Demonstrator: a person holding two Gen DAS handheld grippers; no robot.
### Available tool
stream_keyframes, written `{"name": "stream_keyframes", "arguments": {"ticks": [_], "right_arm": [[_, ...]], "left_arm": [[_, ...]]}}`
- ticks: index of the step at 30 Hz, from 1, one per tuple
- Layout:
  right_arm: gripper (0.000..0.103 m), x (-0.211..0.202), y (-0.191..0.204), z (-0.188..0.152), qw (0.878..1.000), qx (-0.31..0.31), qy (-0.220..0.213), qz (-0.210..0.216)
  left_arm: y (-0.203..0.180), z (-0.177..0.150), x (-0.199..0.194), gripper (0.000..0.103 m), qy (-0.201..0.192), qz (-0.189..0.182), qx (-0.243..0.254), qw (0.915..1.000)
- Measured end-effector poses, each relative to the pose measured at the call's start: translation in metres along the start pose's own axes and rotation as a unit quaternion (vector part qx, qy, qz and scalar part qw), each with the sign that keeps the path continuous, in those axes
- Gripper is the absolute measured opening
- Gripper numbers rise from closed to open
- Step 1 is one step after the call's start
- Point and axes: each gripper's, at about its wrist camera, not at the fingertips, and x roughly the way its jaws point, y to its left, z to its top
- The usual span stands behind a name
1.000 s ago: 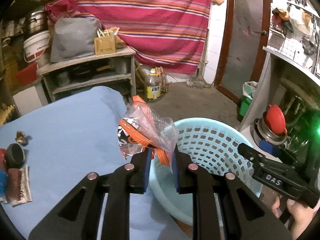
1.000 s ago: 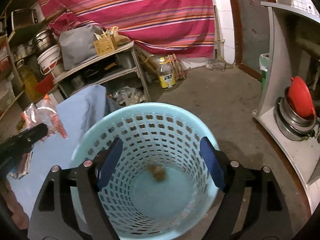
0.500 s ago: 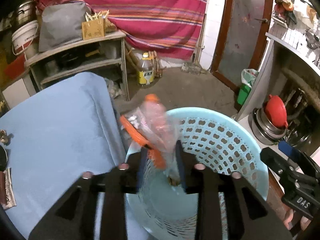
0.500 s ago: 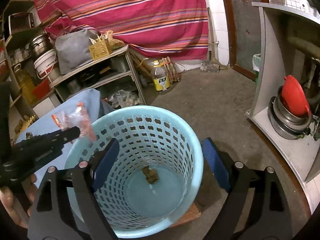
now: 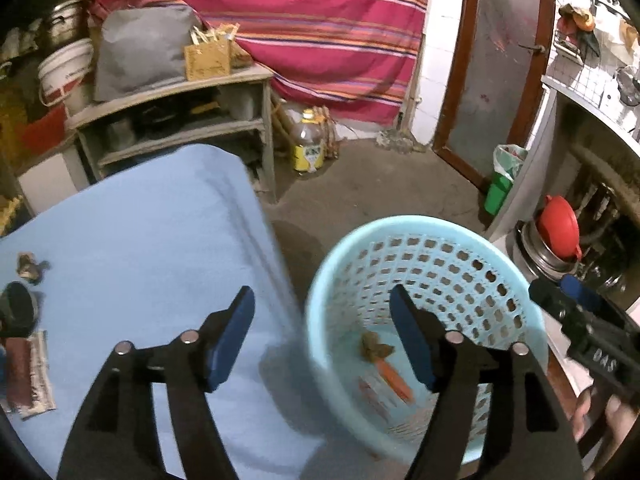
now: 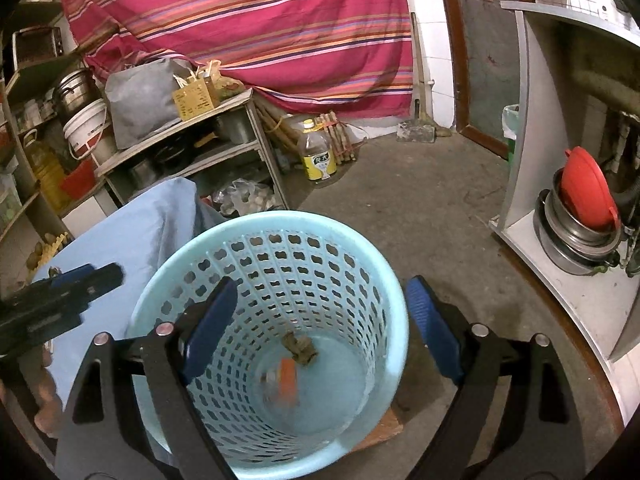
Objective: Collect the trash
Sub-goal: 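Return both tools to the table and close the left tool on the blue plastic bag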
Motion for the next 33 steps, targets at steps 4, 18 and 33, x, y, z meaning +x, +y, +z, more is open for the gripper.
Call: {"name": "stream_keyframes", "arguments": {"ticks": [4, 18, 33], "right_arm": [[0.090, 0.000, 0.014, 0.004, 1.000, -0.007, -0.004, 0.006], [0.099, 0.015, 0.119, -0.002, 0.998, -0.050, -0.002, 0.024], [0.099, 0.028, 0.208, -0.013, 0.998, -0.055, 0.015, 0.039]], "left_arm": [[0.024, -0.003, -0.024, 0.077, -0.016, 0.016, -0.006, 0.9997], [0.188, -0.053, -0.128, 0.095, -0.053, 0.142, -0.061, 0.9865], [0.293, -0.105, -0.186, 0.098, -0.103, 0.253, -0.069, 0.9596]]}}
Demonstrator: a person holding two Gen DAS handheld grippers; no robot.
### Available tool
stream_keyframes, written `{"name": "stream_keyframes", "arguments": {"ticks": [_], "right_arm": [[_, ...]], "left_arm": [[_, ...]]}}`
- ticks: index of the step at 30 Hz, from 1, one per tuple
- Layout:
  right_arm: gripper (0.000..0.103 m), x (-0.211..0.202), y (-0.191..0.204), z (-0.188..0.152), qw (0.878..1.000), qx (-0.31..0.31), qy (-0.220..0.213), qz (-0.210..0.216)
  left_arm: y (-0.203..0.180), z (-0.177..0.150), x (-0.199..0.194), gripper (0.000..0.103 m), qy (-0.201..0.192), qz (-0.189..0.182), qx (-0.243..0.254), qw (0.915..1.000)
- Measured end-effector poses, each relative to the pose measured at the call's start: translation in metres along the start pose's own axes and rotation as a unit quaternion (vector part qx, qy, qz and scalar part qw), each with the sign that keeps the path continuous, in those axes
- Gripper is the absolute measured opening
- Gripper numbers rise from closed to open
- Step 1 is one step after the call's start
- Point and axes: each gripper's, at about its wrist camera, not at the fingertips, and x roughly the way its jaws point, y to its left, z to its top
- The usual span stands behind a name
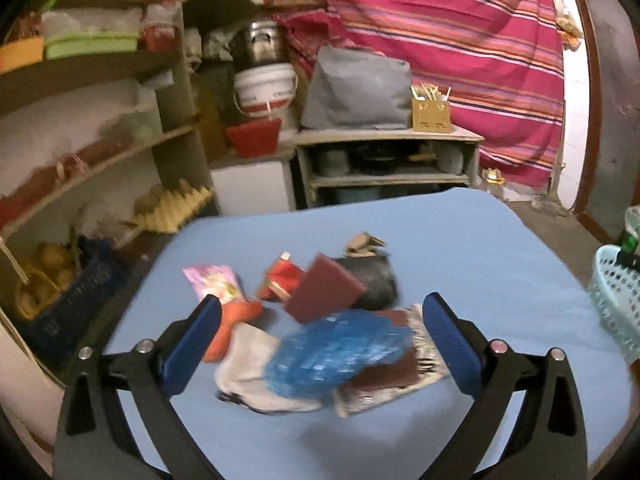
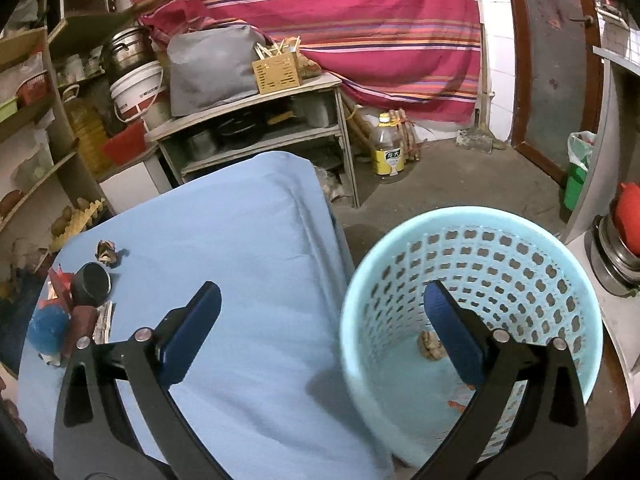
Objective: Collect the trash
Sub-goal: 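Return both tools to the table and close the left tool on the blue plastic bag, then grasp the maroon scouring pad with the right tool while the left tool lifts the blue bag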
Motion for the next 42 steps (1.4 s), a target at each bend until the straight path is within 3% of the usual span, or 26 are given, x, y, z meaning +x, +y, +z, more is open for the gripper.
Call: {"name": "stream_keyframes", "arguments": {"ticks": [4, 14, 18, 22, 30, 35, 36, 37, 38, 40, 42], "right_arm": [[0.099, 0.004, 0.018, 0.000, 1.000, -0.017, -0.003, -0.008], [0.099, 0.010, 0.066, -0.009, 0.996, -0.081, -0.014, -0.025], [0.099, 0.014, 0.072, -0.013, 0.998, -0.068, -0.008, -0.008], [0.099, 0.019, 0.087, -0.013, 0.996, -0.091, -0.003, -0.012], [0.099, 0.040, 0.112, -0.015, 0.995, -0.093, 0.020, 0.012], [0.099, 0.043, 0.137, -0.018, 0.994, -0.105, 0.019, 0.031], [0.099, 0.043, 0.143, -0.020, 0.993, -0.111, 0.017, 0.034], [0.099, 0.043, 0.149, -0.021, 0.992, -0.117, 0.017, 0.036], [0.099, 0.043, 0.152, -0.023, 0.992, -0.120, 0.016, 0.038], [0.099, 0.042, 0.166, -0.027, 0.990, -0.131, 0.017, 0.044], [0.099, 0.040, 0.177, -0.031, 0.989, -0.140, 0.019, 0.049]], "left_arm": [[0.010, -0.008, 0.008, 0.098, 0.022, -0.017, 0.014, 0.9995], [0.024, -0.027, 0.018, 0.098, 0.043, -0.048, -0.011, 0.9979], [0.025, -0.032, 0.027, 0.098, 0.069, -0.051, -0.009, 0.9963], [0.020, -0.036, 0.037, 0.098, 0.087, -0.082, -0.007, 0.9928], [-0.006, -0.039, 0.054, 0.098, 0.098, -0.117, 0.029, 0.9879], [-0.002, -0.036, 0.055, 0.096, 0.088, -0.118, 0.024, 0.9888], [-0.001, -0.036, 0.055, 0.093, 0.086, -0.119, 0.027, 0.9887], [0.000, -0.037, 0.057, 0.079, 0.090, -0.121, 0.032, 0.9880], [0.001, -0.038, 0.059, 0.057, 0.096, -0.124, 0.035, 0.9870], [0.005, -0.043, 0.070, 0.031, 0.121, -0.126, 0.033, 0.9840], [0.012, -0.044, 0.073, 0.026, 0.127, -0.133, 0.022, 0.9827]]}}
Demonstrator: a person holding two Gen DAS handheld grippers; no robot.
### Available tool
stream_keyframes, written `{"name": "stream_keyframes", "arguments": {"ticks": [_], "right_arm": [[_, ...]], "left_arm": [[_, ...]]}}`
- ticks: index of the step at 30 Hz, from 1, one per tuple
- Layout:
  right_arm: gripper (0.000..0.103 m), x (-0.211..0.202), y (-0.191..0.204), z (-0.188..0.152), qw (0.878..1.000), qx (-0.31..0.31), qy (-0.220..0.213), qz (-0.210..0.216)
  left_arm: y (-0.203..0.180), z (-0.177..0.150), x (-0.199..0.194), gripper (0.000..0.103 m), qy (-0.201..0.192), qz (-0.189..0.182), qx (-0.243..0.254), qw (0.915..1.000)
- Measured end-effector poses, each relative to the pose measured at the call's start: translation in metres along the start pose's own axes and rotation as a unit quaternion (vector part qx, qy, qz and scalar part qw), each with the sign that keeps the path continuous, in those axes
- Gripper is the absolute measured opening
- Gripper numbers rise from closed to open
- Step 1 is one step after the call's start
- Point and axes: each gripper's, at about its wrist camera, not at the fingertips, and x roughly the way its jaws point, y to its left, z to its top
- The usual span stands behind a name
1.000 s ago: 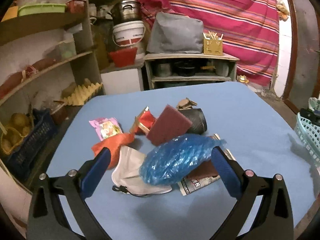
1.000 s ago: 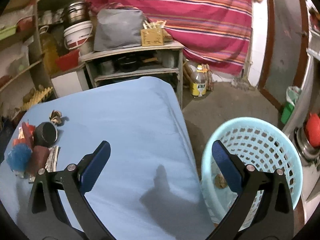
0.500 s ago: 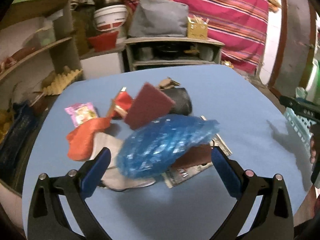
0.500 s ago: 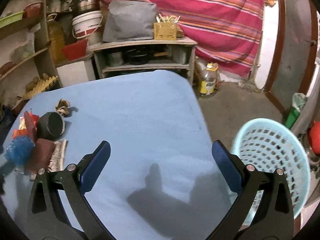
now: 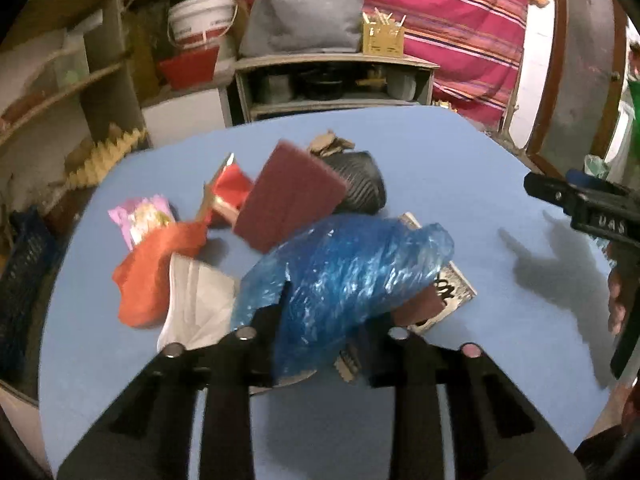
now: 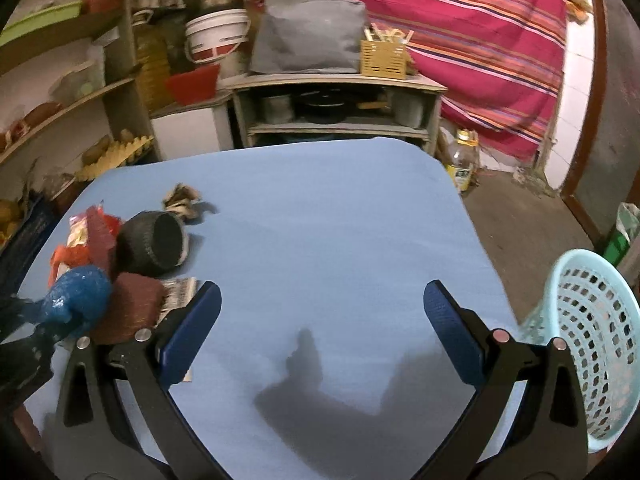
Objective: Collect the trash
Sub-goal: 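Grasp the maroon scouring pad with the right tool while the left tool lifts the blue bag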
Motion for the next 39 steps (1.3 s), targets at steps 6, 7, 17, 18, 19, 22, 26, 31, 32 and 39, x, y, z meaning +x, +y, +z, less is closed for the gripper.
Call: {"name": "stream_keyframes", "arguments": {"ticks": [6, 7, 17, 18, 19, 22, 26, 31, 32, 39], "right_arm": [[0.099, -0.004, 0.054, -0.011, 0.999, -0.035, 0.002, 0.023], [0.099, -0.005, 0.068, -0.014, 0.998, -0.053, 0.001, 0.021], [0.098, 0.019, 0.148, -0.032, 0.993, -0.112, 0.023, 0.014], [0.098, 0.023, 0.151, -0.030, 0.994, -0.108, 0.028, 0.015], [0.098, 0.025, 0.152, -0.030, 0.994, -0.104, 0.031, 0.017], [0.098, 0.034, 0.158, -0.030, 0.994, -0.092, 0.046, 0.021], [0.093, 0.044, 0.168, -0.032, 0.993, -0.095, 0.062, 0.016], [0.074, 0.052, 0.168, -0.035, 0.992, -0.083, 0.086, 0.033], [0.073, 0.053, 0.167, -0.035, 0.992, -0.081, 0.087, 0.038], [0.069, 0.043, 0.160, -0.030, 0.993, -0.080, 0.073, 0.052]], "left_arm": [[0.033, 0.007, -0.045, 0.022, -0.057, -0.002, -0.030, 0.9979], [0.042, 0.007, -0.054, 0.022, -0.066, 0.008, -0.038, 0.9971], [0.096, -0.001, -0.078, 0.022, -0.075, 0.044, -0.090, 0.9921], [0.098, -0.002, -0.077, 0.022, -0.075, 0.048, -0.089, 0.9921], [0.099, -0.002, -0.077, 0.022, -0.073, 0.050, -0.089, 0.9921], [0.106, -0.006, -0.074, 0.022, -0.067, 0.048, -0.099, 0.9916], [0.115, -0.007, -0.068, 0.022, -0.057, 0.057, -0.115, 0.9901], [0.120, -0.006, -0.063, 0.022, -0.052, 0.071, -0.124, 0.9883], [0.118, -0.006, -0.063, 0.022, -0.053, 0.072, -0.123, 0.9883], [0.113, -0.004, -0.062, 0.022, -0.054, 0.068, -0.123, 0.9886]]}}
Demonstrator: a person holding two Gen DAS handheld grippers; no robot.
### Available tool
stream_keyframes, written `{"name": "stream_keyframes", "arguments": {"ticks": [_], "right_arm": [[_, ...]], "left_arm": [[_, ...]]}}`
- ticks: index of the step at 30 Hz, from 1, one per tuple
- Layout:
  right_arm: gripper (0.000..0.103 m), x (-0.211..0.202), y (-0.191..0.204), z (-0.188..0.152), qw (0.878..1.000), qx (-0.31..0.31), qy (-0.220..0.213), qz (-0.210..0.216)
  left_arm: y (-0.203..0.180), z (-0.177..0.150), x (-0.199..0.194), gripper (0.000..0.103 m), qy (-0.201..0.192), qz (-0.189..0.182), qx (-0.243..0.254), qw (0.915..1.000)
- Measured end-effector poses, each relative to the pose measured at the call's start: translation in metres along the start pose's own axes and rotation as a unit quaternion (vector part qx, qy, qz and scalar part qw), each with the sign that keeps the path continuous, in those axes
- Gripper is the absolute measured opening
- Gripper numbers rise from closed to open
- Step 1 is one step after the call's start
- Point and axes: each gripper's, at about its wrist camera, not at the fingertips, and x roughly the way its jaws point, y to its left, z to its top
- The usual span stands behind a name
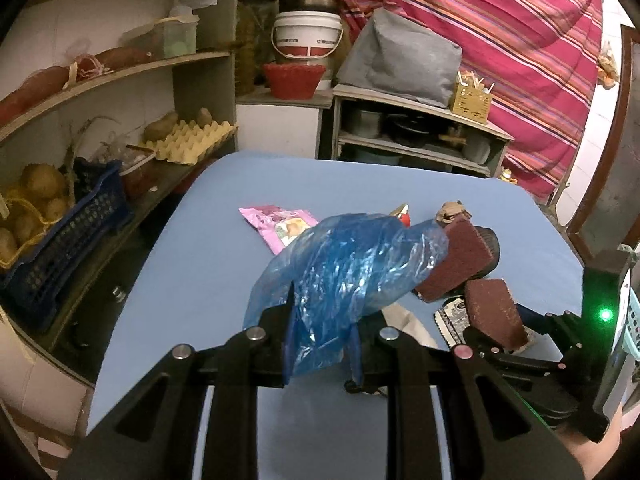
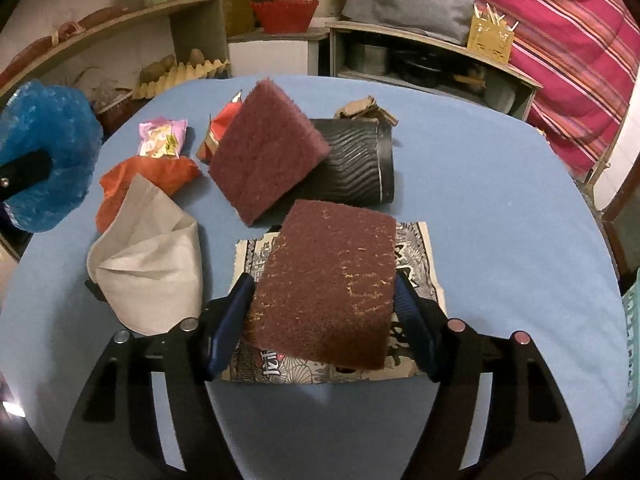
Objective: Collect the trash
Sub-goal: 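Grasp the maroon scouring pad with the right tool while the left tool lifts the blue bag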
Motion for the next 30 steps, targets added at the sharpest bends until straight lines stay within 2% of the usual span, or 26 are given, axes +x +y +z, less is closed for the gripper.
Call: {"name": "stream_keyframes", "arguments": {"ticks": [7, 15, 21, 26, 30], "right_arm": [[0.069, -0.051, -0.021, 0.004, 0.999, -0.005, -0.050, 0.007], [0.069, -0.102, -0.077, 0.001, 0.996, 0.010, -0.089, -0.004], [0.069, -0.136, -0.127, -0.013, 0.994, 0.023, -0.104, -0.020], [0.069, -0.162, -0.169, -0.032, 0.992, 0.039, -0.117, -0.037], [0.069, -0.174, -0.212, -0.052, 0.989, 0.070, -0.118, -0.047]], "left_arm": [[-0.012, -0.002, 0.000, 0.022, 0.000, 0.007, 0.013, 0.9999], [-0.038, -0.006, -0.011, 0.022, 0.001, 0.003, 0.024, 0.9997], [-0.077, -0.001, -0.033, 0.022, -0.022, 0.000, 0.047, 0.9986], [-0.116, -0.006, -0.040, 0.022, -0.028, -0.002, 0.067, 0.9974], [-0.151, -0.012, -0.043, 0.022, -0.026, -0.021, 0.076, 0.9966]]}}
